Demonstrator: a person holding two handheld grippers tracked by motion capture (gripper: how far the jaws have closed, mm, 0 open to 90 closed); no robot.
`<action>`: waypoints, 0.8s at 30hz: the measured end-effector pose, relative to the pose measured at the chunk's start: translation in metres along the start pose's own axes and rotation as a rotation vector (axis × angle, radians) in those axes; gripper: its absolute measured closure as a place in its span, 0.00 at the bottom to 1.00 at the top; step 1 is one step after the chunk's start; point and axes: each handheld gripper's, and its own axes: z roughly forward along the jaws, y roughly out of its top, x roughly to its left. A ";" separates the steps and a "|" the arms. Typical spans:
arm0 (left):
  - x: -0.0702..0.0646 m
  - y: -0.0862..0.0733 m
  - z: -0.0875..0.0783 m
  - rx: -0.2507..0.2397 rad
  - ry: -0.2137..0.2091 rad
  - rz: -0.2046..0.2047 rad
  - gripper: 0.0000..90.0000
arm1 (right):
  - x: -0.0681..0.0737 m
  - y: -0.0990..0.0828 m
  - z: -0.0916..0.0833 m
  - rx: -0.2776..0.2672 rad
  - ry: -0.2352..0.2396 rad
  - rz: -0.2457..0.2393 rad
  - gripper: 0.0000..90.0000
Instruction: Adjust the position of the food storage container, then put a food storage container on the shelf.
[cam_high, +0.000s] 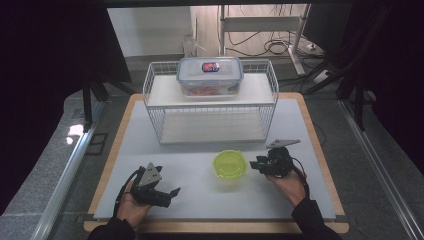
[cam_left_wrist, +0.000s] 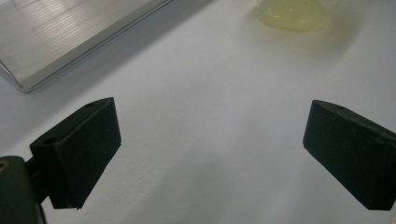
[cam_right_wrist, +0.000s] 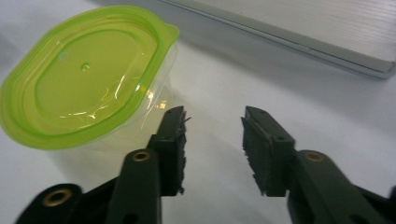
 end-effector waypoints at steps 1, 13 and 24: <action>0.000 0.000 0.000 0.000 0.000 0.000 0.05 | -0.001 -0.001 -0.001 0.004 0.002 0.007 0.58; 0.000 0.000 0.001 0.001 0.002 0.002 0.05 | -0.007 -0.003 -0.008 -0.012 -0.002 0.001 0.22; 0.000 0.000 0.001 0.006 0.003 0.008 0.05 | -0.005 0.008 -0.014 -0.016 0.018 0.032 0.07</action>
